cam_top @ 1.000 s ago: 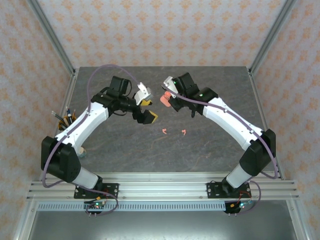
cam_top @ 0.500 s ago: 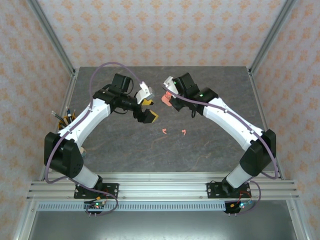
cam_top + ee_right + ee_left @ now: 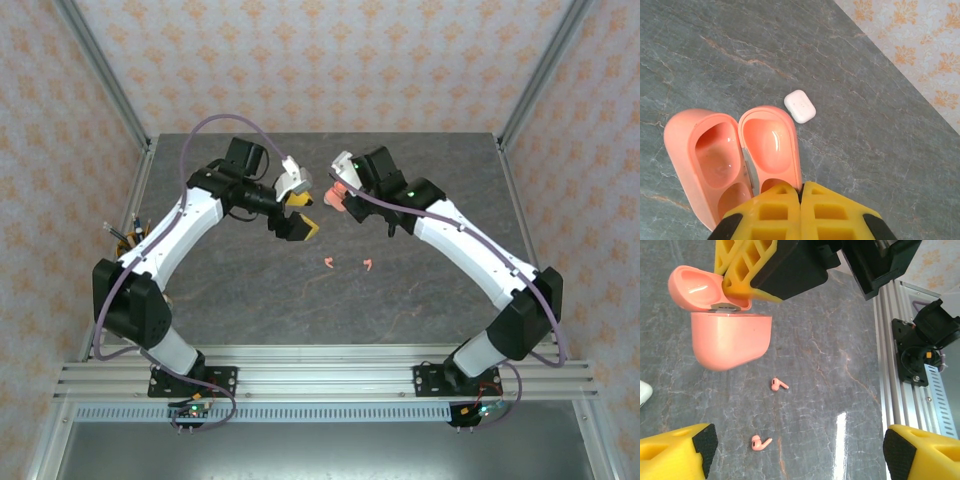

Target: Insert wireless bluetooth earbuds into charging case

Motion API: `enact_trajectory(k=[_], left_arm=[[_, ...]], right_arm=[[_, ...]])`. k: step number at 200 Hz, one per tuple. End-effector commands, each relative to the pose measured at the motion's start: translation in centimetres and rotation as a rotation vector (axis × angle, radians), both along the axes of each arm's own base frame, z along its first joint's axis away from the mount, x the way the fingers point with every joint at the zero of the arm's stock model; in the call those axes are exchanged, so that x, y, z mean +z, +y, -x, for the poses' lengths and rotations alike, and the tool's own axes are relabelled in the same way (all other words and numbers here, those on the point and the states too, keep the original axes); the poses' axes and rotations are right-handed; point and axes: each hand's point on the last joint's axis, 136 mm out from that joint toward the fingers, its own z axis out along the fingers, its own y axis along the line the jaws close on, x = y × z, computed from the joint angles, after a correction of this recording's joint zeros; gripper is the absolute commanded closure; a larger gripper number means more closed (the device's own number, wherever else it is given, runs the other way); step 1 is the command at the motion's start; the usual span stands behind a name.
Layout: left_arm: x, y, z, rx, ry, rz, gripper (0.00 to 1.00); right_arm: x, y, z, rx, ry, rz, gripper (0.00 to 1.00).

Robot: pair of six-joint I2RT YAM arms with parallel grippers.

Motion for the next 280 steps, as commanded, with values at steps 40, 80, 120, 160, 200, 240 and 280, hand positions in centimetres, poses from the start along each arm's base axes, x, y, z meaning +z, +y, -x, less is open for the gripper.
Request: enact_trajectory(k=[40, 80, 120, 160, 200, 240, 280], left_arm=[[1.6, -0.2, 0.8, -0.089, 0.064, 0.072, 0.16], [2.8, 0.2, 1.7, -0.151, 0.106, 0.148, 0.20], [3.0, 0.5, 2.5, -0.182, 0.130, 0.172, 0.24], [2.8, 0.5, 2.6, -0.189, 0.148, 0.173, 0.26], [3.0, 0.5, 2.5, -0.195, 0.150, 0.173, 0.28], [2.9, 0.5, 2.2, -0.191, 0.132, 0.153, 0.28], [2.1, 0.6, 1.6, -0.178, 0.143, 0.125, 0.28]], right_arm=[[3.1, 2.6, 1.9, 0.067, -0.084, -0.084, 1.00], [2.7, 3.4, 2.1, 0.091, -0.154, -0.027, 1.00], [3.5, 3.5, 2.2, 0.098, -0.186, -0.049, 1.00], [4.5, 3.6, 2.5, 0.107, -0.195, -0.072, 1.00], [5.2, 4.0, 2.8, 0.123, -0.200, -0.091, 1.00], [5.4, 4.2, 3.1, 0.131, -0.198, -0.091, 1.00], [6.3, 3.9, 3.9, 0.134, -0.205, -0.108, 1.00]])
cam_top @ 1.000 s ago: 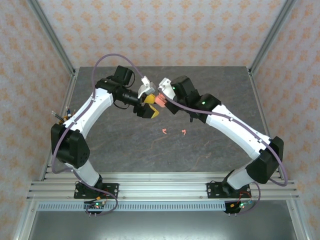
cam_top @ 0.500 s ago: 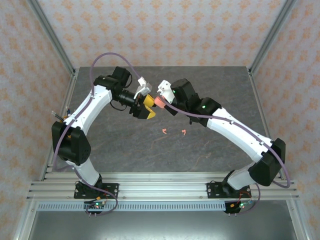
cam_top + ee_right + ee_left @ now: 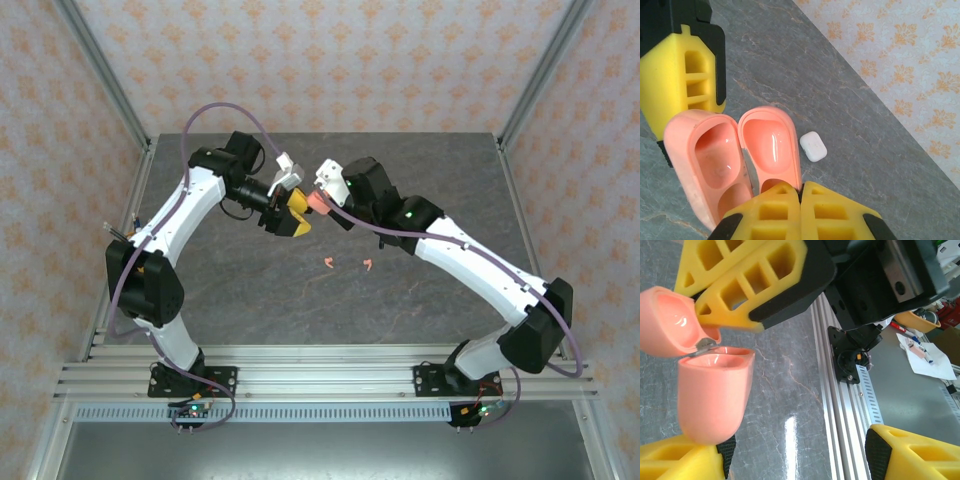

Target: Insert wireless bluetooth earbuds into charging case

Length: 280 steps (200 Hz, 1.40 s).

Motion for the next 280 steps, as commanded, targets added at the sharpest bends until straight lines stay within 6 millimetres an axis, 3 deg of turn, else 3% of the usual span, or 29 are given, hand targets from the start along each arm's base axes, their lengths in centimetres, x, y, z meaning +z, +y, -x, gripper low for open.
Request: enact_trajectory(k=[1, 48, 151, 280], left_arm=[[0.1, 0.0, -0.6, -0.005, -0.019, -0.004, 0.28], [-0.3, 0.0, -1.4, 0.003, -0.017, -0.018, 0.29], [1.8, -0.6, -1.9, 0.007, -0.065, 0.000, 0.29], [1.4, -1.8, -2.1, -0.018, -0.055, -0.011, 0.33]], right_arm=[[3.2, -0.1, 1.0, 0.011, -0.050, -0.054, 1.00], [3.5, -0.5, 1.6, 0.016, -0.046, -0.064, 1.00], [2.0, 0.7, 1.2, 0.039, -0.003, -0.060, 1.00], [2.2, 1.2, 1.2, 0.051, 0.005, -0.071, 1.00]])
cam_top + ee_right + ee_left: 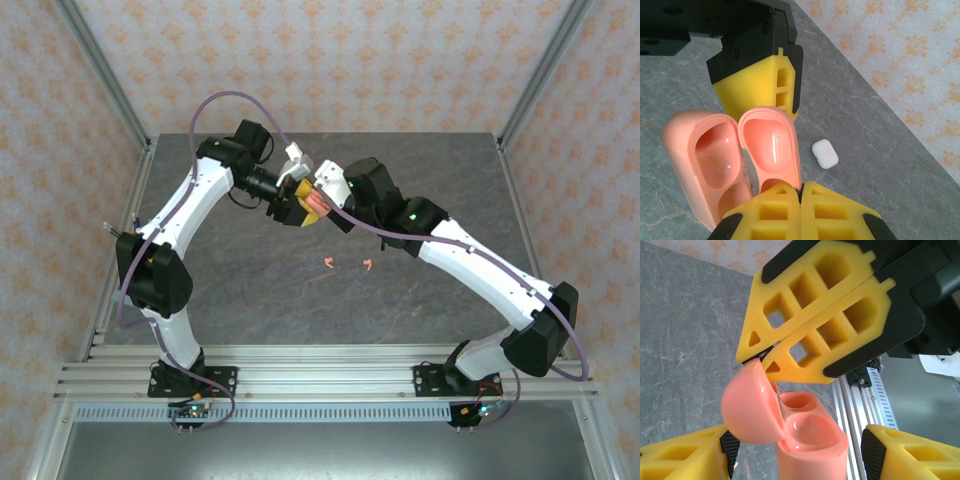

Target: Insert wireless bluetooth earbuds into charging case

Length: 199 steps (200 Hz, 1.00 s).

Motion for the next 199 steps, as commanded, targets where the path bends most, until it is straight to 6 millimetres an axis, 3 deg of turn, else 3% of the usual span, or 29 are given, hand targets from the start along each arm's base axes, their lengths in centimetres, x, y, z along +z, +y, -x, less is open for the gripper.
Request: enact_trajectory(k=[1, 199], left_arm=[[0.58, -0.42, -0.12, -0.004, -0.007, -0.001, 0.33], [-0.34, -1.27, -0.19, -0.024, 0.035, -0.029, 0.51]], right_arm=[[1.33, 0.52, 0.02, 0.006, -0.008, -0.033, 1.00], [1.20, 0.24, -0.07, -0.003, -0.012, -0.016, 1.00]])
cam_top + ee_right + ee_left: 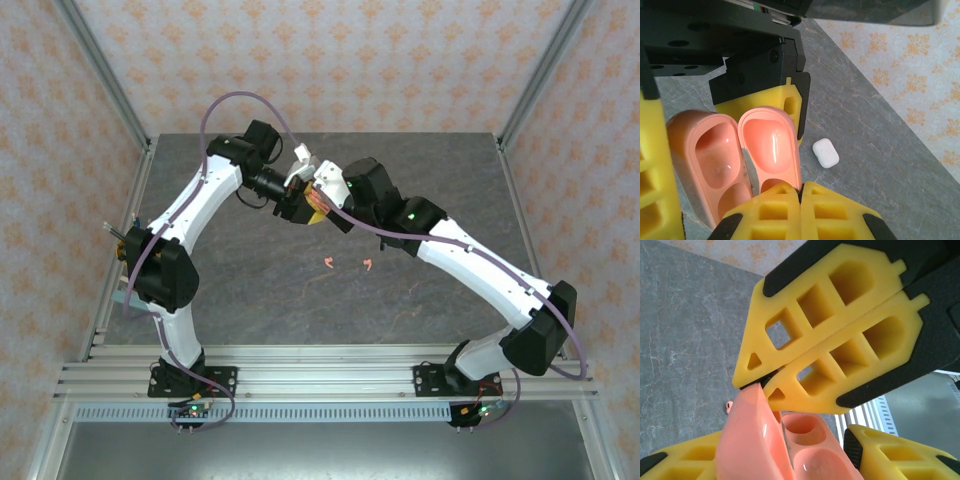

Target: Insert wireless bluetooth earbuds into charging case

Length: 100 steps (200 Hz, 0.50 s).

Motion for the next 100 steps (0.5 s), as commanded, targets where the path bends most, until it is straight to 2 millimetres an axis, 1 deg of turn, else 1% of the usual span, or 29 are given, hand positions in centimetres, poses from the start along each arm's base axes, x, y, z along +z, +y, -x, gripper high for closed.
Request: enact_trajectory(k=[1, 28, 39, 100], left_arm=[[0.14, -0.13, 0.04, -0.001, 0.014, -0.016, 0.51], [0.04, -0.13, 0.05, -0.002, 0.021, -0.019, 0.55], [-0.03, -0.13, 0.05, -0.003, 0.024, -0.020, 0.58], [-0.26, -0.08, 0.15, -0.004, 0.039, -0.028, 0.60]], right_arm=[[1.49, 0.15, 0.04, -0.003, -0.017, -0.022, 1.00], [1.47, 0.11, 0.04, -0.004, -0.017, -0.020, 1.00], [1.49, 0.09, 0.02, -0.005, -0.017, -0.020, 1.00], [1.49, 0.05, -0.01, -0.008, -0.018, -0.018, 1.00]])
